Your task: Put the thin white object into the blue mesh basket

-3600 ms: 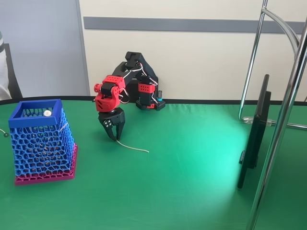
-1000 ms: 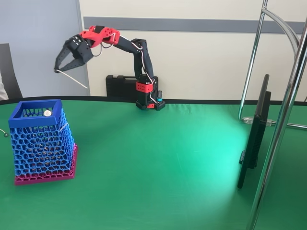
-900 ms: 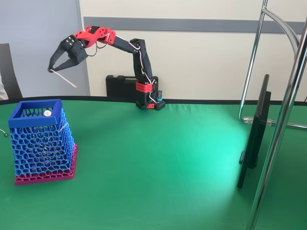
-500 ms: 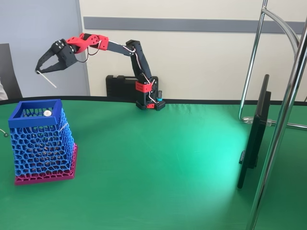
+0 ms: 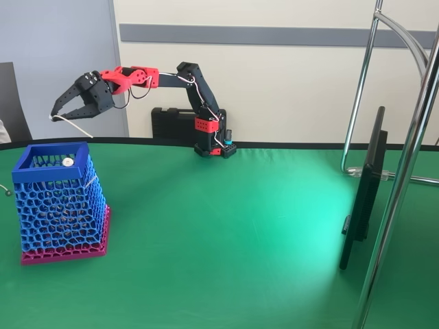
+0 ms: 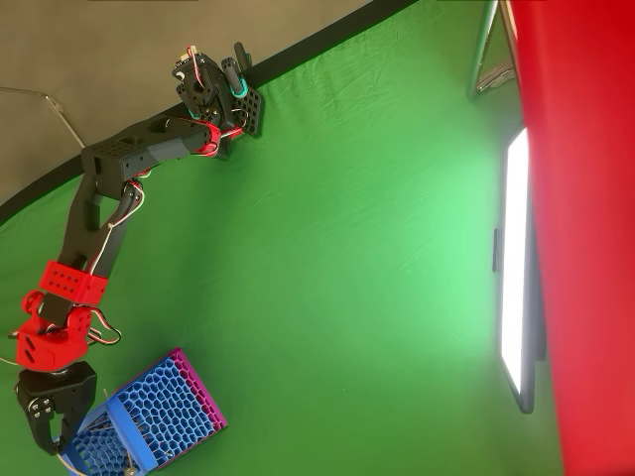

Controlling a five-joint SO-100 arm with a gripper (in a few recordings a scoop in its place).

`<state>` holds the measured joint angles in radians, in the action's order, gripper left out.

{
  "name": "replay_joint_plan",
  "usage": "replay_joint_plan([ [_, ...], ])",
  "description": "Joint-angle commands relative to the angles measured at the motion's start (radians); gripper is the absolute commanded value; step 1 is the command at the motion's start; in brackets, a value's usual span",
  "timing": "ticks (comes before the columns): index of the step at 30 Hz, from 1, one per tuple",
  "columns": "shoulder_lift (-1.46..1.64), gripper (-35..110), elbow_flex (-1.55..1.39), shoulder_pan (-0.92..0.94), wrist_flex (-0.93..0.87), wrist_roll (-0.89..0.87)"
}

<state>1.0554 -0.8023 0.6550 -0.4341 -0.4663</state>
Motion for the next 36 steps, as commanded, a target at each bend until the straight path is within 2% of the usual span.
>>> replay_joint_plan([
  [1,0.006,8,0.02,-0.017,0.037,-0.009],
  [15,-0.003,14,0.011,-0.021,0.055,-0.055],
  [30,0.025,13,0.025,-0.043,0.058,-0.081],
  [36,0.087,10,0.018,-0.097,-0.112,0.02],
])
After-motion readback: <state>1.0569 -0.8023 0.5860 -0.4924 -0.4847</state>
